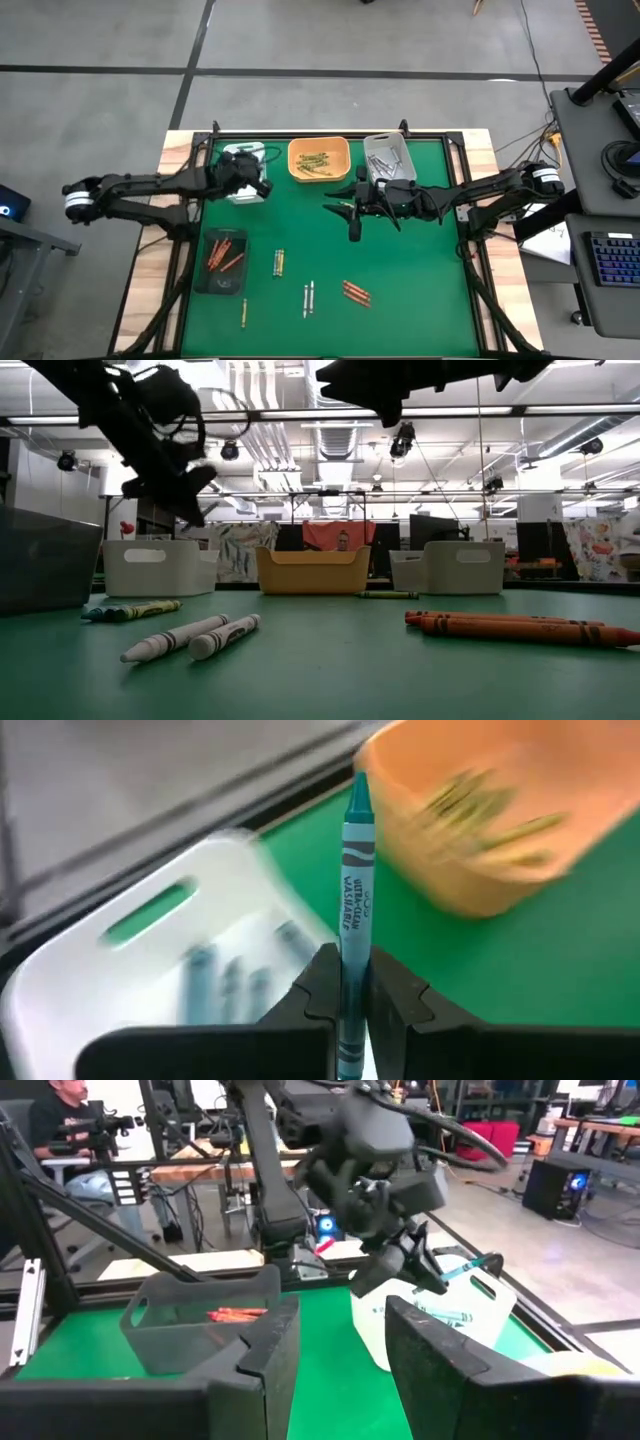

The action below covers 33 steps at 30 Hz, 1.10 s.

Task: Sort crayons
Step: Put the blue crayon into the white bin

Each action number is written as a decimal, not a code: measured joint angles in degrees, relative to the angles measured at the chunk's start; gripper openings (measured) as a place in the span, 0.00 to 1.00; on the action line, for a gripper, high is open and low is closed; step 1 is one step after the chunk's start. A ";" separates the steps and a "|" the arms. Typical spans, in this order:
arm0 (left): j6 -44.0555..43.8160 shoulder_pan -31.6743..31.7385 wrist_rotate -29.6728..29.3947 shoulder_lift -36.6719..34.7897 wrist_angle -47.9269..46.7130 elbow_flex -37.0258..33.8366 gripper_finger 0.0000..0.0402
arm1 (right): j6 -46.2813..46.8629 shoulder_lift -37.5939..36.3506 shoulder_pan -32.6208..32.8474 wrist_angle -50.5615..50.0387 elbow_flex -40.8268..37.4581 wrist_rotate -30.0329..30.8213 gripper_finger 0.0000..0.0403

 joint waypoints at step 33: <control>7.09 17.51 11.51 5.88 -10.24 0.00 0.10 | 1.12 0.31 0.00 -3.98 0.00 0.78 0.35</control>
